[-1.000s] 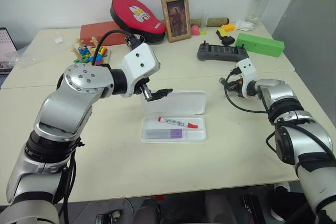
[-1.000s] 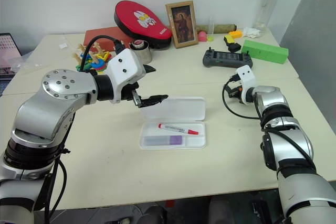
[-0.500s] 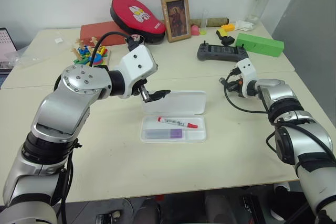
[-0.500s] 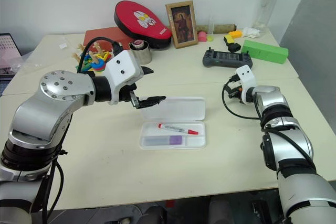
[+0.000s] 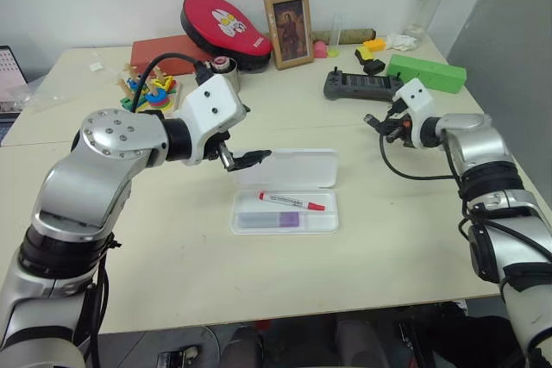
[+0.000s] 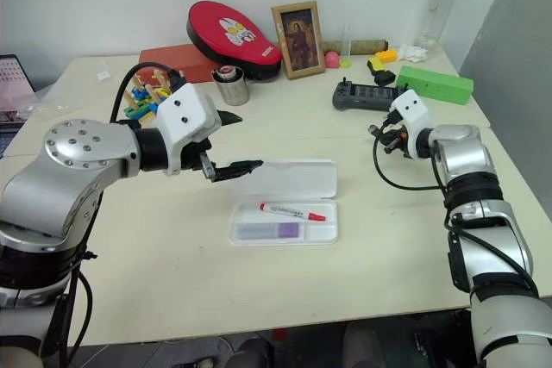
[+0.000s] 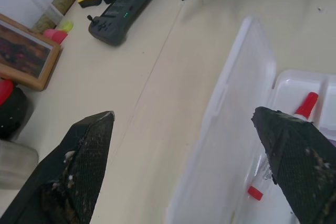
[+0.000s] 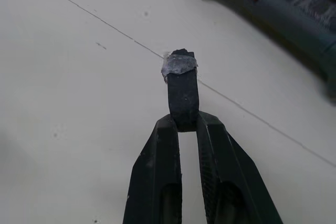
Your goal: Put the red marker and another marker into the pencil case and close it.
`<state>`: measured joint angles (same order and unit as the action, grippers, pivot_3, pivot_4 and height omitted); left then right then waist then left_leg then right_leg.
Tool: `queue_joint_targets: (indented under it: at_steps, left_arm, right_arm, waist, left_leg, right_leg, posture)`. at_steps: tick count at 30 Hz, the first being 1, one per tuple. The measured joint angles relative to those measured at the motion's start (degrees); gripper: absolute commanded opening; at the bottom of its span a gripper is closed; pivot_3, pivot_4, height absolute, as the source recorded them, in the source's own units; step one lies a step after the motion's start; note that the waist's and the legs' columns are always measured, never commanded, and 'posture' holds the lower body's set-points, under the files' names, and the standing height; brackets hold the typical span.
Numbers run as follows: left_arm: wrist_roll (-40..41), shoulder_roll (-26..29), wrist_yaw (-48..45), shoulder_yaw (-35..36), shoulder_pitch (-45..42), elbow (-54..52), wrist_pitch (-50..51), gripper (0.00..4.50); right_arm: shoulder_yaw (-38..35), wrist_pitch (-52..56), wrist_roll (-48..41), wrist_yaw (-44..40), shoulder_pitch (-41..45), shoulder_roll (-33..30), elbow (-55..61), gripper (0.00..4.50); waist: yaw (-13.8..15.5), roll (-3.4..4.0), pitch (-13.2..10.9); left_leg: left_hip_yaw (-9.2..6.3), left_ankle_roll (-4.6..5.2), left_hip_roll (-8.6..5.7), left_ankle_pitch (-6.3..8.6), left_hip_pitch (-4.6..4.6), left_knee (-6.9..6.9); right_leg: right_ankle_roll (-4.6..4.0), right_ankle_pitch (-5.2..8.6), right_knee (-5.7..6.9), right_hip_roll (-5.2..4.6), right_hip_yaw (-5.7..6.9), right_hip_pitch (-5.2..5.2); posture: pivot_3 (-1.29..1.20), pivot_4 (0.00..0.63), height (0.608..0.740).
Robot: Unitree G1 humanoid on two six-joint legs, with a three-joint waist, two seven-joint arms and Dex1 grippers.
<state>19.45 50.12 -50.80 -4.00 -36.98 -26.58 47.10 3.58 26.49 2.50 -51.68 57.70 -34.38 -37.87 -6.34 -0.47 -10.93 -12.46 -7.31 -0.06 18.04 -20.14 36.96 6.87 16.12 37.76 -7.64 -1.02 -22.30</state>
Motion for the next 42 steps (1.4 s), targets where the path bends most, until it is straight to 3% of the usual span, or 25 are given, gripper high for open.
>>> queue_joint_targets:
  at_steps: [8,12,17,32,42]
  left_arm:
    - [5.22,4.30,-3.45,5.26,6.82,-5.22,0.23,4.50]
    - [6.55,9.09,-6.94,8.33,11.76,-6.10,-0.99,4.50]
    - [7.94,10.52,-8.32,9.69,13.48,-7.22,-1.83,4.50]
    - [9.70,12.22,-8.79,10.12,15.99,-8.44,-2.72,4.50]
    - [9.66,12.73,-8.53,10.80,17.88,-8.55,-2.95,4.50]
  right_arm:
    - [-0.07,11.80,-7.59,-8.92,-6.88,-5.56,24.38,0.13]
    - [-0.46,18.47,-17.96,-17.23,-15.65,-11.11,45.39,0.13]
    - [-0.38,23.24,-24.55,-17.33,-19.02,-11.18,56.89,0.13]
    - [9.03,22.55,-25.72,-9.64,-24.01,-6.95,59.33,0.13]
    - [16.31,13.75,-18.71,-9.63,-27.78,-7.68,52.78,0.13]
  waist:
    - [0.25,0.00,0.00]
    - [1.06,0.00,0.00]
    - [1.64,0.00,0.00]
    - [1.63,0.00,0.00]
    - [1.62,0.00,-0.01]
  left_leg:
    - [0.00,0.00,0.01,0.00,0.04,0.00]
    - [0.00,0.02,0.03,0.01,0.00,0.00]
    - [0.00,0.03,0.05,0.01,0.10,0.00]
    - [0.01,0.03,0.10,0.01,0.15,-0.03]
    - [0.01,0.03,0.10,0.01,0.18,-0.03]
  right_leg:
    - [0.00,0.00,0.05,0.00,-0.01,0.02]
    - [0.00,0.00,-0.01,0.01,0.02,0.04]
    - [0.02,0.00,0.16,0.02,0.04,0.08]
    - [0.01,0.00,0.14,0.06,0.02,0.08]
    - [0.02,0.01,0.19,0.07,0.02,0.07]
  posture:
    - [0.00,0.150,0.740]
    - [0.00,0.150,0.740]
    - [0.00,0.150,0.740]
    - [0.00,0.150,0.740]
    - [0.00,0.150,0.740]
